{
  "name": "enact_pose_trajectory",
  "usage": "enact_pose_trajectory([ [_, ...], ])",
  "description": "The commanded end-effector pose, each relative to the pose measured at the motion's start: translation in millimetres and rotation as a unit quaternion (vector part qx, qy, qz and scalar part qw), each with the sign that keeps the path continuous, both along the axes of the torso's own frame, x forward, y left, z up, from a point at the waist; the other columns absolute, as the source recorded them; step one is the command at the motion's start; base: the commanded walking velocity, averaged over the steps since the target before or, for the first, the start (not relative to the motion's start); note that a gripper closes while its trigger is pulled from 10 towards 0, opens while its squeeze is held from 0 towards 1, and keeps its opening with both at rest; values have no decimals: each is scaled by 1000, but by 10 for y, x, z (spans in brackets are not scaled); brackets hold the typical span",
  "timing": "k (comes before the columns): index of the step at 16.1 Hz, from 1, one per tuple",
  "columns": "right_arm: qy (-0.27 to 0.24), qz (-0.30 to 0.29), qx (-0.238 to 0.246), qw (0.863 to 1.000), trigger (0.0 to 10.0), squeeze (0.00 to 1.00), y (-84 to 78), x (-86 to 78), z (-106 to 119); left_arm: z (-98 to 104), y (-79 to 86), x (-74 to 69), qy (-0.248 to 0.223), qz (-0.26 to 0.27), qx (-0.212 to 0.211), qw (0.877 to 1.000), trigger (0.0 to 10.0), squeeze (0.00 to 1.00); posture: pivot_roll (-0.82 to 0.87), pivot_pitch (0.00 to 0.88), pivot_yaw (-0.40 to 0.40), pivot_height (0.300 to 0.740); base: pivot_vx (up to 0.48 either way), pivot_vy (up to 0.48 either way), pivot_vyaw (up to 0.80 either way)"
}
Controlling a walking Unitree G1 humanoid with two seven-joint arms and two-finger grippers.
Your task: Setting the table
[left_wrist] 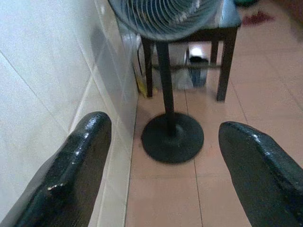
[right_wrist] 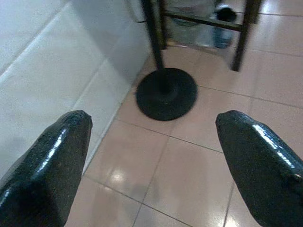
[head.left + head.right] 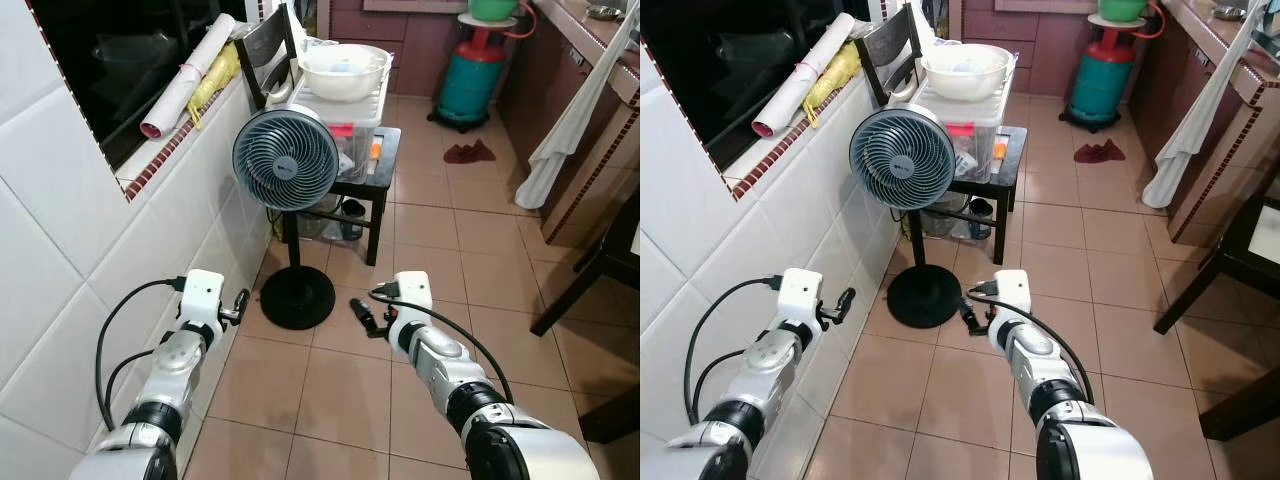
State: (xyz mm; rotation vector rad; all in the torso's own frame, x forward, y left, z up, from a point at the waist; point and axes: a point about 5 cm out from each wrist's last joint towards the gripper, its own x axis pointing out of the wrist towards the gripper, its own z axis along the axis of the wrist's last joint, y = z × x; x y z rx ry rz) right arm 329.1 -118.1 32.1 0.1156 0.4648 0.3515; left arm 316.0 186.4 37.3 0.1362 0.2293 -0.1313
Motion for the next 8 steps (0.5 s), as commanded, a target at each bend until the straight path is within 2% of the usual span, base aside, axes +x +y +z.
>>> enact_pose_trajectory([
  [1,-51,21,-19,998,10000,0,-37,55,119,2,54,-69,-21,16,-17,1000,10000,0,-55,0,21,740,0,0,0],
  [2,-69,21,-30,997,10000,0,-74,56,141,1,67,-98,-29,26,-24,999,10000,0,-55,0,22,740,0,0,0],
  [3,-88,-19,-38,995,10000,0,-250,24,141,-27,95,-210,-47,53,-36,997,10000,0,-62,0,29,740,0,0,0],
  [4,-90,-31,-38,995,10000,0,-303,10,135,-36,103,-246,-53,60,-36,996,10000,0,-62,0,29,740,0,0,0],
  [5,-101,-40,-34,994,10000,0,-459,-95,115,-120,130,-415,-56,85,-39,994,10000,0,-83,0,49,740,0,0,0],
  [6,-114,-34,-44,992,10000,0,-554,-213,107,-175,124,-534,-59,87,-29,994,10000,0,-86,0,62,740,0,0,0],
  [7,-116,-33,-42,992,10000,0,-569,-246,107,-191,107,-561,-57,82,-28,995,10000,0,-87,0,64,740,0,0,0],
  [8,-138,-38,-59,988,10000,0,-628,-366,104,-235,63,-659,-40,87,-49,994,10000,0,-90,11,76,740,0,0,0],
])
